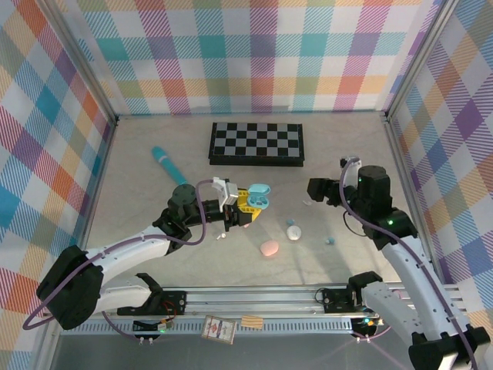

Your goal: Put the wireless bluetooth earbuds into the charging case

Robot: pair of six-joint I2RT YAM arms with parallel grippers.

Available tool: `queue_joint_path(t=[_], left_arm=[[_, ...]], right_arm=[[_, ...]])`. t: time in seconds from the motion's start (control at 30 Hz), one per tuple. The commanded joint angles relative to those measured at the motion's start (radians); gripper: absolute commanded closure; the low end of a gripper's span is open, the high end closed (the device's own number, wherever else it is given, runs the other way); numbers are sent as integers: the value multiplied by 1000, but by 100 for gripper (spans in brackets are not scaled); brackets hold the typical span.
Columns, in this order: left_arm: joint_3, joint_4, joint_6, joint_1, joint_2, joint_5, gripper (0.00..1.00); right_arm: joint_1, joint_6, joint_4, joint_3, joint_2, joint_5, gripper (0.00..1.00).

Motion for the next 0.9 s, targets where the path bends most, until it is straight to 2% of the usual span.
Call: queue_joint_path(t=[0.0,0.07,0.2,0.37,0.53,0.87], left_arm=[[-12,91,-9,-7,6,-8,71],[-11,98,-10,-7,15,-3,71],[-11,103,-9,-7,25,3,71],[-9,102,-9,-7,23,6,71],[-12,96,-6,-7,21,8,71],[-4,90,-3,-7,25,12,71]], right_arm=[[-43,169,-199,-45,32,120,16],[-62,228,-225,-90,60,94,16],[-66,349,-153,-201,95,-7,18],[-67,504,-185,-258,155,48,27],[-67,561,-212,-277,215,74,30],[-71,600,-126,-311,279,77,35]])
